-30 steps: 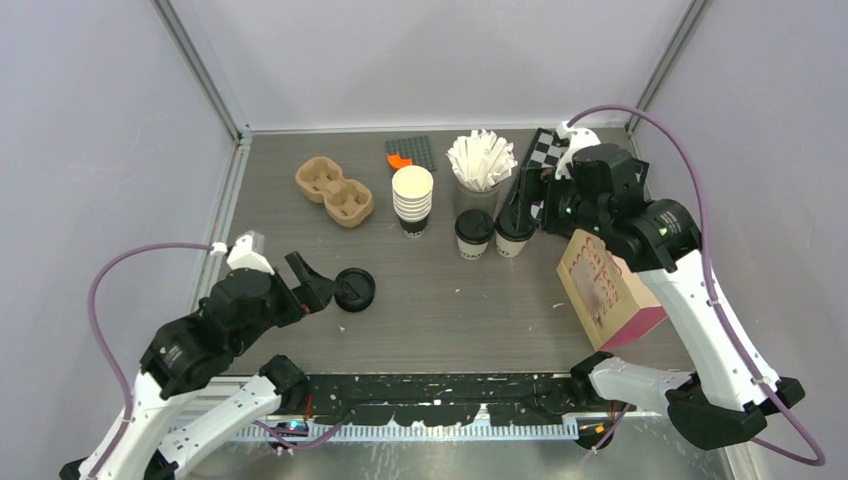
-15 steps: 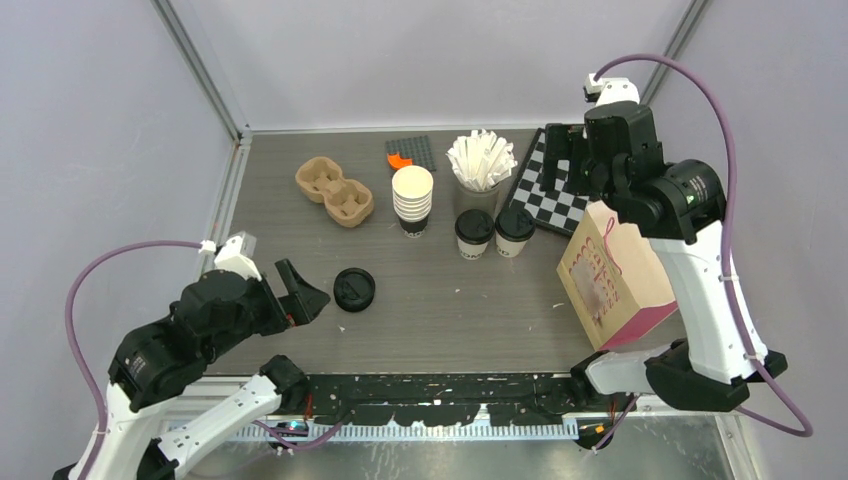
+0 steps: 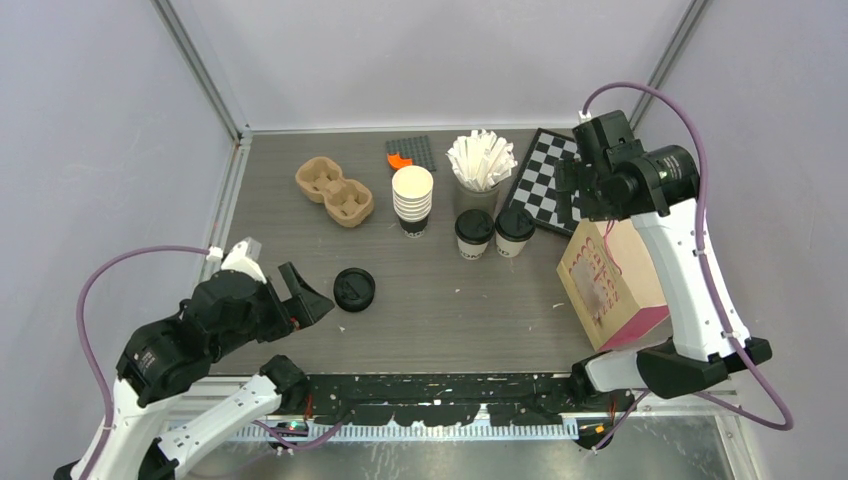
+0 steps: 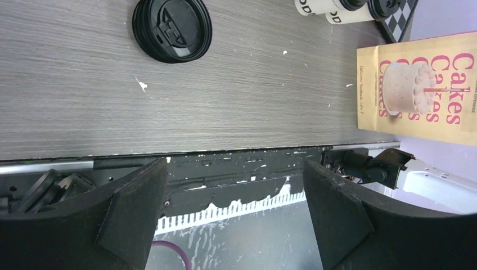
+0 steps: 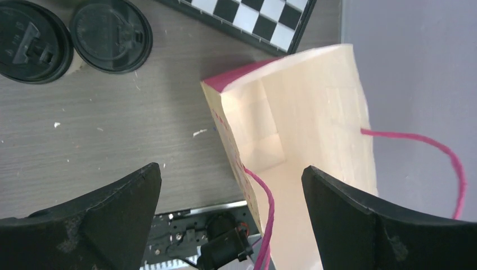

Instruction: Pack the takeout coffee

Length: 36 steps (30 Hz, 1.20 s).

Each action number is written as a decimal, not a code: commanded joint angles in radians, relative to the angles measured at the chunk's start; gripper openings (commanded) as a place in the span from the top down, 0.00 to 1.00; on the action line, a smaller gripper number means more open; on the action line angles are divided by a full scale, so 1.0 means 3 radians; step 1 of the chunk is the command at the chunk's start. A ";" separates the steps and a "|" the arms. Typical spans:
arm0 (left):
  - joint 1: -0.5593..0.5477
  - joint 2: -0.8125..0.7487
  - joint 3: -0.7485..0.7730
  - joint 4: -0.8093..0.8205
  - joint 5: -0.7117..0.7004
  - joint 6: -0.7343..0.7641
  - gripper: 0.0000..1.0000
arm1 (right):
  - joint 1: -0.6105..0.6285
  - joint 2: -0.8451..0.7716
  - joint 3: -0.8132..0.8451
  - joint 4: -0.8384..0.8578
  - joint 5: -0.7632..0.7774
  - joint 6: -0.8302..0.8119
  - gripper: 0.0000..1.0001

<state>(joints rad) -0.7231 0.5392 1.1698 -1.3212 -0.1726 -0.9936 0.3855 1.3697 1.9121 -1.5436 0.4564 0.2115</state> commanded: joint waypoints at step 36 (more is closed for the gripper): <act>0.0017 0.0136 0.0091 0.0000 -0.0280 0.0111 0.12 | -0.0636 0.0019 -0.0438 0.0117 -0.0769 -0.0083 0.66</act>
<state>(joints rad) -0.7231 0.5663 1.2018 -1.3727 -0.2436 -0.9821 0.1986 1.4044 1.7634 -1.5265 0.2081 0.2352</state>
